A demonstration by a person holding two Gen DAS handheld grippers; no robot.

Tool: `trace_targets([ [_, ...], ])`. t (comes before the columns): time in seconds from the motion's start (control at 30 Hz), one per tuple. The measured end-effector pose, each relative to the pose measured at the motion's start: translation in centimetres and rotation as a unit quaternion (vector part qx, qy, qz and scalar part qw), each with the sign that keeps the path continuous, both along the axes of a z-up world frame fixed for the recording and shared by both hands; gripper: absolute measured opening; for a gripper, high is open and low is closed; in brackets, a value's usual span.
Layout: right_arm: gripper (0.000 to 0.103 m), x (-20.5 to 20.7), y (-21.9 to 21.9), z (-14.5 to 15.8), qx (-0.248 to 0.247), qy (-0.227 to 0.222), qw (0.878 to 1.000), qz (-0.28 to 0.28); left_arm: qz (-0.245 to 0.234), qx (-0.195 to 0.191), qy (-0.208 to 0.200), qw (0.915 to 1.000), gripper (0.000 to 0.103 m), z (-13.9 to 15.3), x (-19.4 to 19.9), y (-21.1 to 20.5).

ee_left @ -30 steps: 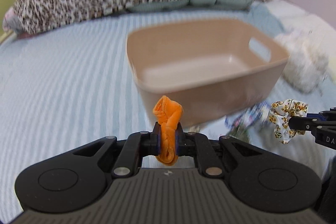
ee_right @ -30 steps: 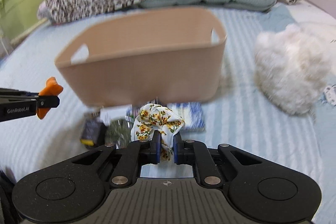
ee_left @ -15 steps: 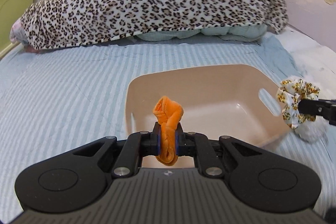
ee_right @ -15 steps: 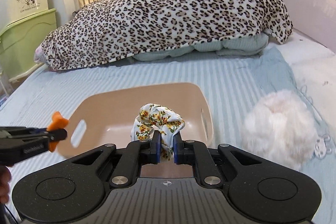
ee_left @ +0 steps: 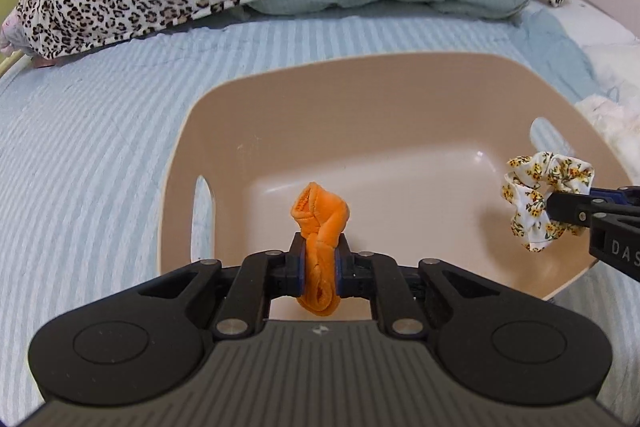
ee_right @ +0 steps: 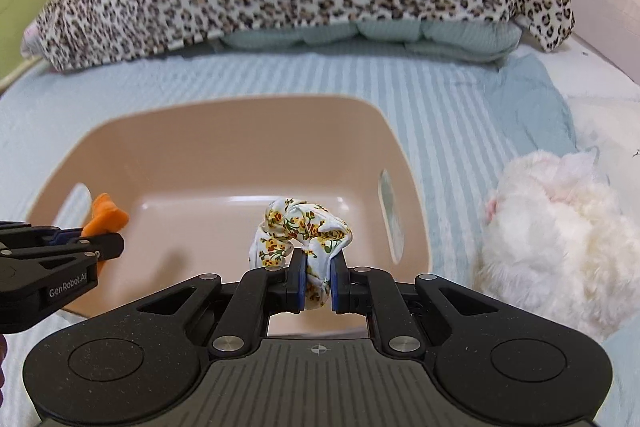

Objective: Organize objects
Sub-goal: 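Carry both items over the basket and open both tools to drop them, then grasp the black box with left tool while right tool grasps the blue patterned box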

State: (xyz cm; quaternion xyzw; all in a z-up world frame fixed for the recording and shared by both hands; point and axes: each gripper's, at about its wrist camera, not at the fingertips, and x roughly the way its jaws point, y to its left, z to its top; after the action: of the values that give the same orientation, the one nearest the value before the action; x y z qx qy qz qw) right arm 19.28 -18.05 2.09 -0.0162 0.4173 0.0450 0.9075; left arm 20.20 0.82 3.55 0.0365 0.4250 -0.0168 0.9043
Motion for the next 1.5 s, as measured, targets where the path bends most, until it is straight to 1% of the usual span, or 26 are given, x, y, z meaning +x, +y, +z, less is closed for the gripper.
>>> trace_targets([
  [0.03, 0.017, -0.1, 0.0, 0.0, -0.002, -0.001, 1.0, 0.001, 0.002, 0.0, 0.0, 1.0, 0.017, 0.1, -0.1, 0.0],
  [0.07, 0.028, -0.4, -0.1, 0.1, -0.002, -0.004, 1.0, 0.001, 0.003, -0.001, -0.001, 1.0, 0.028, 0.3, -0.3, 0.2],
  [0.1, 0.033, -0.7, -0.2, 0.4, -0.001, -0.008, 1.0, 0.001, 0.006, -0.003, -0.002, 1.0, 0.036, 0.6, -0.5, 0.3],
  [0.13, 0.037, -1.1, -0.3, 0.7, 0.002, -0.012, 1.0, 0.0, 0.013, -0.004, -0.005, 0.9999, 0.054, 1.0, -0.8, 0.4],
  [0.17, 0.041, -1.4, -0.5, 1.1, 0.004, -0.013, 1.0, 0.0, 0.022, -0.005, -0.011, 0.9997, 0.063, 1.5, -1.1, 0.6],
  [0.2, 0.049, -1.8, -0.7, 1.7, 0.007, -0.017, 1.0, 0.0, 0.032, -0.006, -0.02, 0.9993, 0.075, 2.1, -1.5, 0.7],
  [0.23, 0.06, -2.2, -1.0, 2.2, 0.011, -0.022, 1.0, -0.001, 0.038, -0.009, -0.029, 0.9988, 0.077, 2.8, -1.9, 0.8],
  [0.3, 0.071, -3.3, -1.5, 3.4, 0.015, -0.035, 0.999, 0.002, 0.047, -0.007, -0.038, 0.9982, 0.078, 3.8, -2.8, 1.0],
  [0.33, 0.076, -3.9, -1.6, 3.8, 0.015, -0.038, 0.999, 0.003, 0.049, -0.004, -0.041, 0.9979, 0.081, 4.3, -3.3, 1.0],
  [0.43, 0.083, -5.7, -2.2, 4.8, 0.012, -0.04, 0.999, 0.007, 0.05, 0.004, -0.058, 0.9971, 0.091, 5.5, -5.2, 1.1],
  [0.53, 0.093, -7.5, -2.7, 5.0, 0.005, -0.038, 0.999, 0.011, 0.04, 0.004, -0.061, 0.9973, 0.093, 5.9, -7.1, 1.5],
  [0.7, 0.094, -9.5, -3.4, 3.7, -0.008, -0.011, 1.0, 0.016, 0.028, 0.002, -0.047, 0.9985, 0.093, 5.5, -9.7, 1.8],
  [0.87, 0.094, -10.2, -3.4, 1.2, -0.014, 0.023, 0.999, 0.022, 0.023, -0.009, -0.013, 0.9996, 0.093, 3.1, -11.0, 1.9],
  [0.97, 0.095, -10.4, -3.1, -0.6, -0.012, 0.042, 0.999, 0.031, 0.015, -0.018, -0.001, 0.9997, 0.093, 1.4, -11.7, 1.8],
  [1.1, 0.098, -10.1, -2.7, -2.7, -0.011, 0.054, 0.998, 0.041, 0.015, -0.037, 0.019, 0.999, 0.093, -0.7, -12.1, 1.6],
  [1.2, 0.098, -9.7, -2.5, -4.1, -0.007, 0.063, 0.997, 0.045, 0.013, -0.048, 0.029, 0.9983, 0.093, -1.8, -12.0, 1.4],
  [1.37, 0.098, -8.9, -2.4, -5.7, 0.01, 0.063, 0.997, 0.04, 0.011, -0.049, 0.038, 0.998, 0.093, -2.9, -11.6, 0.8],
  [1.5, 0.098, -8.3, -1.9, -6.8, 0.008, 0.06, 0.998, 0.034, 0.02, -0.047, 0.043, 0.9978, 0.092, -3.6, -11.1, 1.1],
])
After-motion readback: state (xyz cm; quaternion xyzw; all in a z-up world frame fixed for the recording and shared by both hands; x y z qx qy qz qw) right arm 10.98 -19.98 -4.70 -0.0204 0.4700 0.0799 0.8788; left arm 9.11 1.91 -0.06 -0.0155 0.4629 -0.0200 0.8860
